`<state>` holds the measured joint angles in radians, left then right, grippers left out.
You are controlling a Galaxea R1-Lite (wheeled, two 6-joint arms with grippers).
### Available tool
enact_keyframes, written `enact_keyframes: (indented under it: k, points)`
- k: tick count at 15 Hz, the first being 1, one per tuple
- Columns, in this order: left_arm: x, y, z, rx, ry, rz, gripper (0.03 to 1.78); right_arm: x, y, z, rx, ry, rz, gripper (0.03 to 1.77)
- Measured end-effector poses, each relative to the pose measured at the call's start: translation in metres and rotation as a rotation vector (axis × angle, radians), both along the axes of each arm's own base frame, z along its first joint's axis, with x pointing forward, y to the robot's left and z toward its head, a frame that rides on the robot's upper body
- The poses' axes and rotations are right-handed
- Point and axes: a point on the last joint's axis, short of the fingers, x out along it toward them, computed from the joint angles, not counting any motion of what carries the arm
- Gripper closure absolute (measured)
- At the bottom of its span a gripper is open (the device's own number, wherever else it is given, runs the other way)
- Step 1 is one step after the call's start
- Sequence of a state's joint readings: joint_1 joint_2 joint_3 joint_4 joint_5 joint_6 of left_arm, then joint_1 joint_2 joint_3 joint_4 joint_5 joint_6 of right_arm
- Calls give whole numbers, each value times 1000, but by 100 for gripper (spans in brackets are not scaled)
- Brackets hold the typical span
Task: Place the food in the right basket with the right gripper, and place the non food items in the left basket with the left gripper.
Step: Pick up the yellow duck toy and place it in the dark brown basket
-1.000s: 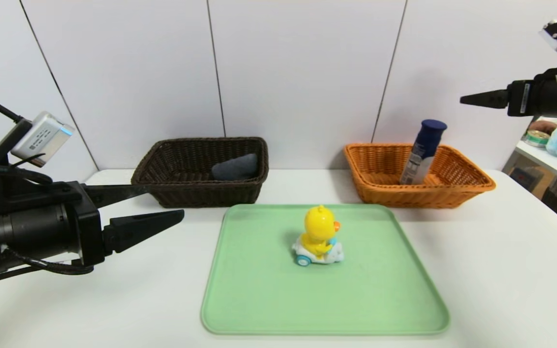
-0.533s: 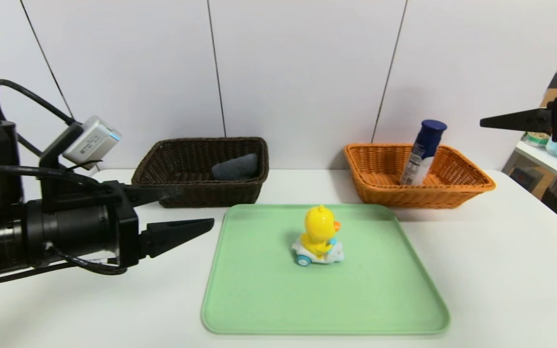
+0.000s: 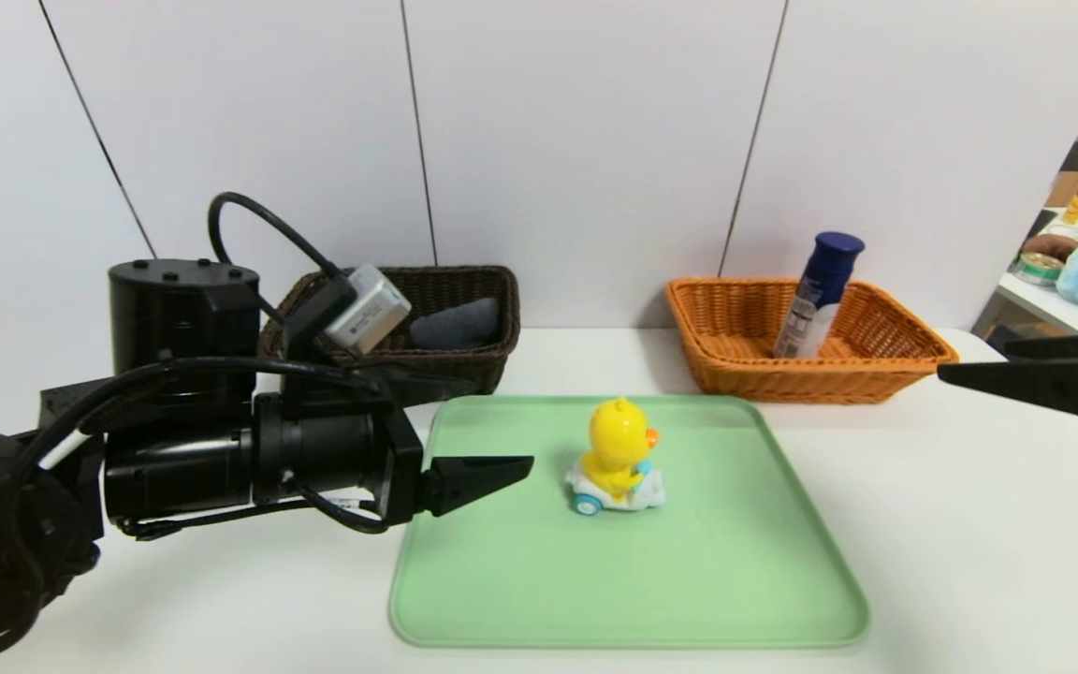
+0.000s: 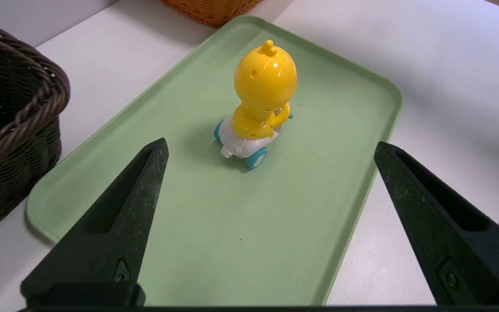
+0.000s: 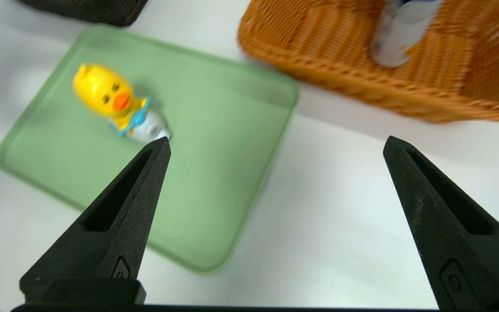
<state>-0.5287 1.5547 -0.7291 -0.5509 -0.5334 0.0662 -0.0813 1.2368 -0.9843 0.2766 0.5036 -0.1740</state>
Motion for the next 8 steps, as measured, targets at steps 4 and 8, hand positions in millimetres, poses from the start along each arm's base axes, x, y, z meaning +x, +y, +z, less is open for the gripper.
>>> enact_keyframes:
  k: [4, 8]
  points:
    - [13, -18, -18, 29, 8, -50, 12, -23, 24, -23, -11, 54, 148, 11]
    - [23, -27, -40, 70, 16, -149, 12, -32, 32, -30, -10, 68, 203, 11]
